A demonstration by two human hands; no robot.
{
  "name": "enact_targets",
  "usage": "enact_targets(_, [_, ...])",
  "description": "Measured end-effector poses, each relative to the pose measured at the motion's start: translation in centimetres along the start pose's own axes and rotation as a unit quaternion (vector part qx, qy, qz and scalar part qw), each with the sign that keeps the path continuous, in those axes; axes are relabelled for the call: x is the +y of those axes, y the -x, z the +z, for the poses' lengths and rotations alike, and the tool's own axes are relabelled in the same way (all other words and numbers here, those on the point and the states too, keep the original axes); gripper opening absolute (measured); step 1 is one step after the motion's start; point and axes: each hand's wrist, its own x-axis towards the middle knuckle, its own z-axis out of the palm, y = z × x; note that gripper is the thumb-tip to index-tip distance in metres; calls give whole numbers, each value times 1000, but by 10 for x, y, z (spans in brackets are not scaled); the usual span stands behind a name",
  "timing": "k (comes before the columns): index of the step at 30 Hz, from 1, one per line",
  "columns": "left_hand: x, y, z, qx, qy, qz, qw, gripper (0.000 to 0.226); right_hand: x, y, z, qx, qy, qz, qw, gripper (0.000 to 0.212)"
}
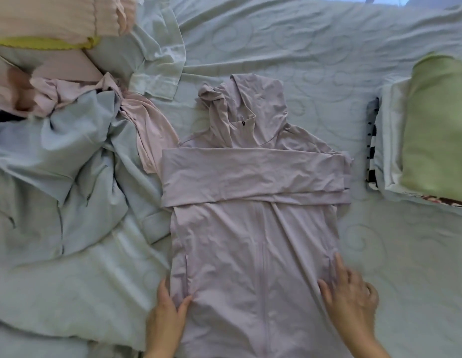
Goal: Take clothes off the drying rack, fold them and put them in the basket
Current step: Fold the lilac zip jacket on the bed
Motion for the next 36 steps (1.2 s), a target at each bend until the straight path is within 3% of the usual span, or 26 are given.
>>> enact_targets(2, [-8,11,-5,-7,-10,-9,1000,72,6,24,6,-59,-32,32,997,72])
enact_targets(6, [-29,24,-15,-13,-40,-19,999,67,16,45,9,-45,-68,50,995,90])
enact_targets(10, [-49,25,-23,-51,-56,-51,996,71,31,46,6,-52,-48,61,996,85])
enact_targets(13, [-33,10,-33,4,-62,1,998,70,25,30,-5,-5,30,57,998,70])
enact_targets(18, [84,-64,-74,109,34,155,981,57,-30,-61,-47,107,-52,22,993,67])
enact_targets(22, [202,-146,-107,127,139,195,963,58,-104,-162,-93,151,-136,-52,978,58])
enact_targets(28, [330,-272,-123,46,233,113,965,68,-219,-283,-136,134,-157,-84,975,37])
enact_targets(33, [355,-335,-107,11,298,34,954,63,-290,-324,-120,150,-124,-125,973,32])
enact_targets(36, [358,-343,-100,19,293,41,955,63,-309,-336,-110,169,-77,-149,971,40])
